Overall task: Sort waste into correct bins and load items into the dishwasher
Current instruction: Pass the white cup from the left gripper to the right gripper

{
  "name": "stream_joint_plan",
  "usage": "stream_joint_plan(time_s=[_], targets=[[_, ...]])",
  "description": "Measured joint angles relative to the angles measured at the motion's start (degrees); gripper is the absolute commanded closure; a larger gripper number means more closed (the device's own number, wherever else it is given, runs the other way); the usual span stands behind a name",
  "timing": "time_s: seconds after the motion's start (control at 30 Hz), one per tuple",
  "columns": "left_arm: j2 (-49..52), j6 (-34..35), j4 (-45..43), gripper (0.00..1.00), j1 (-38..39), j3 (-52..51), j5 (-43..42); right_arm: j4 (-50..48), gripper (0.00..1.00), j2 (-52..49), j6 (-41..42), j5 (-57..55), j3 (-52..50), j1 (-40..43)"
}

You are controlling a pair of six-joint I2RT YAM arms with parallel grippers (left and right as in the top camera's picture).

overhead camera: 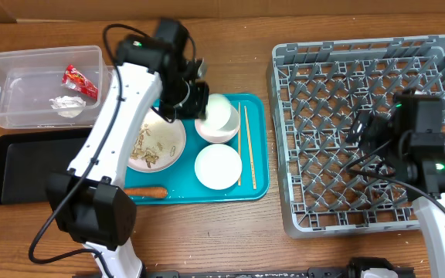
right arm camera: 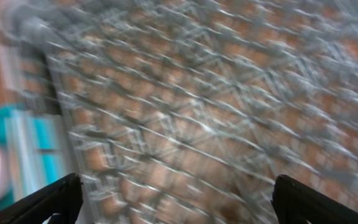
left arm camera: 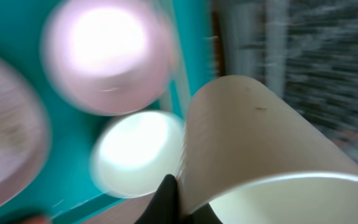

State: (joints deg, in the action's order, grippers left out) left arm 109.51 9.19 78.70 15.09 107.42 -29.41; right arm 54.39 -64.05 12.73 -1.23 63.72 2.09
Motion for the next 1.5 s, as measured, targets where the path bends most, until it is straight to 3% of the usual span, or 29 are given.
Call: stream_joint_plan(time_s=[0.2,0.33,0.47,0.93,1.0,1.07,1.17,1.27,1.4,1.5], targets=[[0.0,-7.4,-5.5,0.96,-0.1,-0.1,-25.9,-5.9,0.00,-2.5,-13.0,37.0,0.0,1.6],[0.0,-9.2,-7.0,0.96,0.7,-0.1,-33.8,-9.0,0.00,-4.6,-18.8,56.5,0.0,1.6],[0.0,-9.8,-8.1,0.96,1.9,-0.1,-38.7,-11.6,0.00,-5.5,-21.2,66.6,0.0,1.6],[0.0,-9.3,-11.8,0.96,7.4,-0.1,-43.3,-15.4,0.01,-5.7,-22.9,74.5,0.0,1.6],[0.0,-8.9,-12.6,0.96,7.8,-0.1,-43.5,-15.9,0.08,-5.7,-23.0,75.3,0.0,1.6],[0.0,-8.3,-12.8,0.96,8.2,-0.1,-43.5,-16.4,0.22,-5.7,-22.9,76.2,0.0,1.6],[0.0,-7.8,-13.0,0.96,8.6,-0.1,-44.1,-16.6,0.31,-5.7,-23.2,76.6,0.0,1.7],[0.0,-7.8,-13.2,0.96,8.3,-0.1,-45.0,-16.5,0.33,-5.7,-23.3,77.7,0.0,1.7],[0.0,-7.6,-13.2,0.87,8.3,-0.1,-45.0,-16.4,0.40,-5.8,-23.3,78.1,0.0,1.7],[0.0,-7.7,-13.1,0.64,8.5,-0.1,-44.2,-16.5,0.48,-5.8,-23.3,77.5,0.0,1.7]])
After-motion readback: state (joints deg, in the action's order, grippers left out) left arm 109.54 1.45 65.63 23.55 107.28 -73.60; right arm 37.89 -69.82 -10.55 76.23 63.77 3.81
